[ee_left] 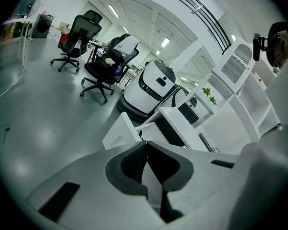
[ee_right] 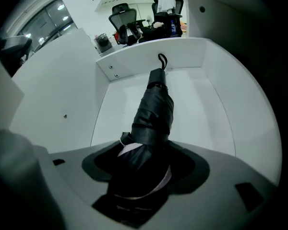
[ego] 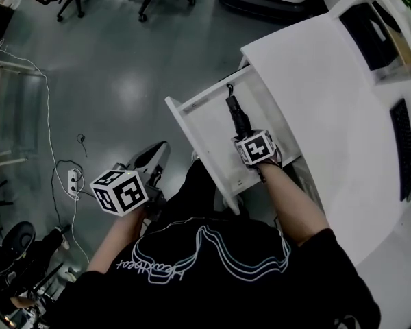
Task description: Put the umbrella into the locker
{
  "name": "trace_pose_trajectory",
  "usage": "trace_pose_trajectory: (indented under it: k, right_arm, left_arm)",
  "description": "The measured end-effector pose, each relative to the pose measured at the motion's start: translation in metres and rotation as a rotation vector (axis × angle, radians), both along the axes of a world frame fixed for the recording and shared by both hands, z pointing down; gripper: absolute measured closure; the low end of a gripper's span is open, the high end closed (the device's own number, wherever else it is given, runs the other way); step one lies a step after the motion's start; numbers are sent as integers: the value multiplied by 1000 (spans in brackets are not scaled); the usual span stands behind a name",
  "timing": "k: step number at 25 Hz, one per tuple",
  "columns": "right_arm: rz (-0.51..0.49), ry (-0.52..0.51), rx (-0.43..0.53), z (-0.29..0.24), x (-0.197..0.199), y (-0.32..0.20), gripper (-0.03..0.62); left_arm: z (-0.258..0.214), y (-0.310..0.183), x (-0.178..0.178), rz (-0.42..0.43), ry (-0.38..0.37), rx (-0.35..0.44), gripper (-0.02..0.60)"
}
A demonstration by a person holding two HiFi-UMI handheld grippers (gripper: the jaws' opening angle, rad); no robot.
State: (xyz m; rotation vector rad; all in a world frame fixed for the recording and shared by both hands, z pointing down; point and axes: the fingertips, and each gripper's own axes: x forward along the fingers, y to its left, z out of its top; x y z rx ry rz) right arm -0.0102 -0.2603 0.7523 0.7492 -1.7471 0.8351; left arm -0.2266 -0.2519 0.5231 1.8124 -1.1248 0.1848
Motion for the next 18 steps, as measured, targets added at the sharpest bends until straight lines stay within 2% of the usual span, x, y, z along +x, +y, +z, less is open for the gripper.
trace_pose_trajectory:
  k: [8,14,18]
  right_arm:
    - [7,-20,2,-2,-3,0,282]
    - [0,-53,21,-11,-4,-2,198]
    - [11,-84,56,-25,-5,-8,178]
  left_arm:
    - [3,-4,11,15,15,-8,577]
    - [6,2,15,21,22,-16,577]
    - [3,2,19,25,31,-13,577]
